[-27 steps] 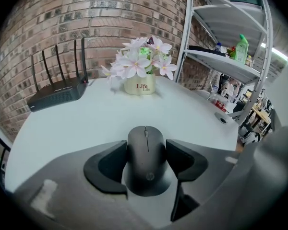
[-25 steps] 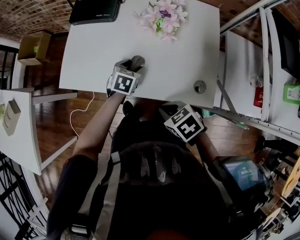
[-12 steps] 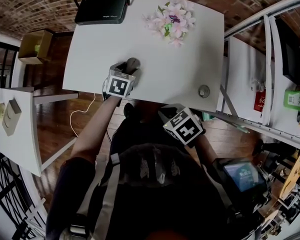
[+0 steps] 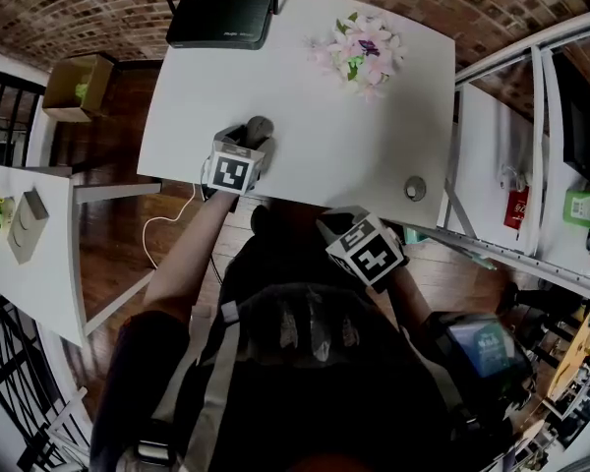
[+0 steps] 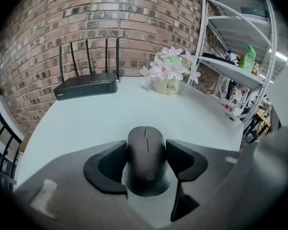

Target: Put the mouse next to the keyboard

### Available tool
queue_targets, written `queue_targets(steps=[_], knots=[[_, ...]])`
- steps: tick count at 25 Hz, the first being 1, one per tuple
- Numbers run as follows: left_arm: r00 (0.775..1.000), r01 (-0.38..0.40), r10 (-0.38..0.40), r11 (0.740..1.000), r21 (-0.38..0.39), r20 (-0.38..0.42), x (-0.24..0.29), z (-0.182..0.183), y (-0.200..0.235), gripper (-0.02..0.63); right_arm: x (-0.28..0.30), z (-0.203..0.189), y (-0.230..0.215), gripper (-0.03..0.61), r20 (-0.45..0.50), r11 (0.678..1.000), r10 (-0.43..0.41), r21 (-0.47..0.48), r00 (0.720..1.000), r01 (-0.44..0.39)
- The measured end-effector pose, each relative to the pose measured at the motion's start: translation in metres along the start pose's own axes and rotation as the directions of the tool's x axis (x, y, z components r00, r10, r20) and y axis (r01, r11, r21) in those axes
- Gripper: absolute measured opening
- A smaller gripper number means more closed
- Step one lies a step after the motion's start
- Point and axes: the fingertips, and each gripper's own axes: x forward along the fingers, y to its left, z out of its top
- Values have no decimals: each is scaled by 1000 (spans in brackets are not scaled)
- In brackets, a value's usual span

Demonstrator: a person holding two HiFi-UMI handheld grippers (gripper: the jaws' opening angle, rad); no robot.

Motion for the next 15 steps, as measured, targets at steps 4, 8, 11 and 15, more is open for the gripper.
queue_targets(steps=[4, 8, 11, 15], knots=[[1000, -3, 3, 1000, -6, 4, -4, -1, 11, 265, 5, 8, 5, 6, -5, 1000, -1, -6, 1000, 1], [1000, -13, 13, 1000, -14, 7, -7, -3, 24, 265, 10, 14, 9, 6, -10, 1000, 3, 0, 1000, -3], [1000, -10, 10, 1000, -9, 12, -10, -6, 31, 267, 14, 17, 13, 6, -19, 1000, 6, -4, 1000, -6], [1000, -14, 14, 1000, -10, 17, -13, -8, 38, 265, 18, 21, 18, 6, -25, 1000, 3, -7, 1000, -4]])
